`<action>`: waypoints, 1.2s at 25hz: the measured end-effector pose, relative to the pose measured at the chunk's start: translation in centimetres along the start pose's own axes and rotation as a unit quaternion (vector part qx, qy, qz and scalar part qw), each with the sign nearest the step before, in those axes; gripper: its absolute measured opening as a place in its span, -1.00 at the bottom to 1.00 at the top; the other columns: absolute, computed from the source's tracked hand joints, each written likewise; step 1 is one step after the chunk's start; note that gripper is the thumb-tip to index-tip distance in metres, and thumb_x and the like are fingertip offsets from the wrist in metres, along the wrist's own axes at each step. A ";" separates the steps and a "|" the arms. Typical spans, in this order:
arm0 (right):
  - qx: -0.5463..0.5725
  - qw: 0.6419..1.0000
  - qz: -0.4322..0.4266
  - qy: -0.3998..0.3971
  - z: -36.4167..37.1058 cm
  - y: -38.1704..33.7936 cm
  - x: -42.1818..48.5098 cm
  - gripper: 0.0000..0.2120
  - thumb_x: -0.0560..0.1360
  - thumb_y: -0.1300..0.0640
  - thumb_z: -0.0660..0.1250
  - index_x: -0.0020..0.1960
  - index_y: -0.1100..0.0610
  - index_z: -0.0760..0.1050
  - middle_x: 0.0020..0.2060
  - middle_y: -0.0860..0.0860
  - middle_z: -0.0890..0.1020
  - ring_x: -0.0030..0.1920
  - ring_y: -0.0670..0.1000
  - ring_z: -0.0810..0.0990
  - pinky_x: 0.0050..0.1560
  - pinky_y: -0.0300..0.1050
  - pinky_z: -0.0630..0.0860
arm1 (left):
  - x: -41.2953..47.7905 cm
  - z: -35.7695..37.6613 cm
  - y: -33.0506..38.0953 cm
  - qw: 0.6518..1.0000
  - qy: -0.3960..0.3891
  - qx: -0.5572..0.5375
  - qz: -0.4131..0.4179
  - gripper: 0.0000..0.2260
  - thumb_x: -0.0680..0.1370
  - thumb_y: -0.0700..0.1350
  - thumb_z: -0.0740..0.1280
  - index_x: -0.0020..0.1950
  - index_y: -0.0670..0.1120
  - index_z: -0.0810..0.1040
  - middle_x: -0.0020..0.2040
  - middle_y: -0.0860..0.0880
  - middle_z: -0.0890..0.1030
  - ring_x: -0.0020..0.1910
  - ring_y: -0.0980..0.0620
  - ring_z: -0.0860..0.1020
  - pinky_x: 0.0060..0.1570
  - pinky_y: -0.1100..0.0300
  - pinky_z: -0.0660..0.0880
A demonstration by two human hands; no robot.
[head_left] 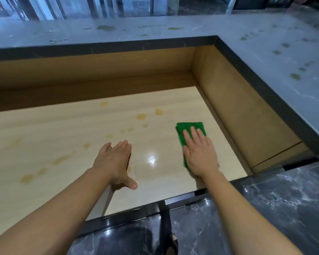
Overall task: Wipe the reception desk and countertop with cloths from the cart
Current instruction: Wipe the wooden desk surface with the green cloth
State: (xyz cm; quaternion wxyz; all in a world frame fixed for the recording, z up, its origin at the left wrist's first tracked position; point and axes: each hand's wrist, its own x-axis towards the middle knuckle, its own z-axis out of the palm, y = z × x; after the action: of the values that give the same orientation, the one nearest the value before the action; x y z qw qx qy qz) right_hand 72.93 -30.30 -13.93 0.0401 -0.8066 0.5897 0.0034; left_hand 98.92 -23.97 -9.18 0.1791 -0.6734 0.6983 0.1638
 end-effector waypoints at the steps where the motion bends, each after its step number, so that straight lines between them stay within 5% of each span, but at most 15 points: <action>1: -0.005 0.999 0.031 -0.012 -0.2 1.0 0.0 -0.30 0.48 -0.13 -0.39 0.59 0.04 -0.10 0.58 0.08 -0.02 0.58 0.09 -0.06 0.53 0.03 -0.03 | 0.0 0.0 0.0 1.000 0.002 0.002 0.000 0.23 0.18 0.45 0.41 0.57 -0.10 -0.16 0.59 -0.02 -0.12 0.56 0.06 -0.11 0.49 -0.01 -0.21; 7: 0.028 0.992 0.118 -0.027 0.0 -8.1 -1.6 -0.43 0.65 -0.03 -0.14 0.57 0.07 -0.28 0.56 0.12 -0.22 0.57 0.14 -0.19 0.54 0.11 -0.10 | 0.1 -0.1 0.2 1.000 0.003 0.007 0.003 0.23 0.14 0.46 0.43 0.56 -0.10 -0.06 0.59 -0.03 -0.05 0.56 0.06 -0.06 0.49 0.01 -0.18; 11: 0.056 0.997 -0.007 -0.046 1.1 -13.7 -3.8 -0.43 0.65 -0.03 -0.13 0.58 0.06 -0.24 0.56 0.10 -0.23 0.56 0.14 -0.23 0.54 0.11 -0.20 | 0.1 -0.4 0.5 1.000 -0.003 0.021 0.002 0.23 0.14 0.45 0.44 0.56 -0.12 -0.05 0.59 -0.03 -0.02 0.56 0.06 -0.05 0.50 0.03 -0.15; 15: 0.008 0.990 -0.137 -0.026 0.4 -7.0 -3.3 -0.41 0.56 -0.09 -0.22 0.57 -0.03 -0.18 0.56 0.01 -0.16 0.57 0.03 -0.20 0.51 0.00 -0.23 | 0.3 -0.7 0.6 0.999 -0.020 0.030 -0.005 0.24 0.12 0.46 0.43 0.55 -0.14 -0.03 0.58 -0.04 0.03 0.55 0.03 0.01 0.50 0.03 -0.11; 20: -0.016 0.998 0.055 -0.014 -0.5 3.6 -2.0 -0.42 0.59 -0.10 -0.20 0.58 -0.01 -0.15 0.58 0.05 -0.08 0.58 0.04 -0.13 0.55 -0.01 -0.13 | 0.3 -0.5 0.7 0.999 -0.013 0.038 -0.004 0.22 0.12 0.46 0.44 0.54 -0.14 0.00 0.57 -0.03 0.08 0.54 0.03 0.04 0.50 0.02 -0.12; 25: 0.016 0.980 0.200 0.013 -0.3 -1.5 -0.4 -0.44 0.64 -0.03 -0.11 0.59 0.08 -0.12 0.58 0.12 -0.04 0.57 0.12 -0.06 0.54 0.06 -0.05 | 0.1 -0.4 0.6 0.999 0.013 0.031 0.001 0.23 0.17 0.45 0.42 0.57 -0.14 -0.09 0.59 -0.06 -0.04 0.56 0.02 -0.10 0.47 -0.04 -0.26; 27: 0.031 0.982 0.184 0.010 -0.1 -6.9 0.9 -0.43 0.65 -0.03 -0.12 0.59 0.08 -0.20 0.58 0.11 -0.12 0.57 0.12 -0.13 0.55 0.07 -0.10 | -0.1 -0.3 0.4 1.000 0.023 0.018 0.013 0.22 0.17 0.44 0.42 0.57 -0.14 -0.09 0.59 -0.07 -0.05 0.56 0.02 -0.11 0.47 -0.05 -0.28; 30: 0.053 0.998 0.041 -0.017 0.5 -14.8 2.9 -0.45 0.66 -0.02 -0.14 0.58 0.07 -0.24 0.57 0.08 -0.18 0.57 0.10 -0.21 0.55 0.07 -0.18 | -0.4 -0.2 -0.7 0.997 0.051 -0.045 0.032 0.07 0.20 0.42 0.42 0.54 -0.05 0.10 0.57 -0.03 0.11 0.55 0.06 0.01 0.47 -0.04 -0.26</action>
State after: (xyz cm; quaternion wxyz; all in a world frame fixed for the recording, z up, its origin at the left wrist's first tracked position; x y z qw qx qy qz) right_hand 87.93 -28.59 -13.67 0.0926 -0.7782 0.6210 -0.0123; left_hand 99.62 -23.78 -8.78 0.1069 -0.6656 0.7197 0.1662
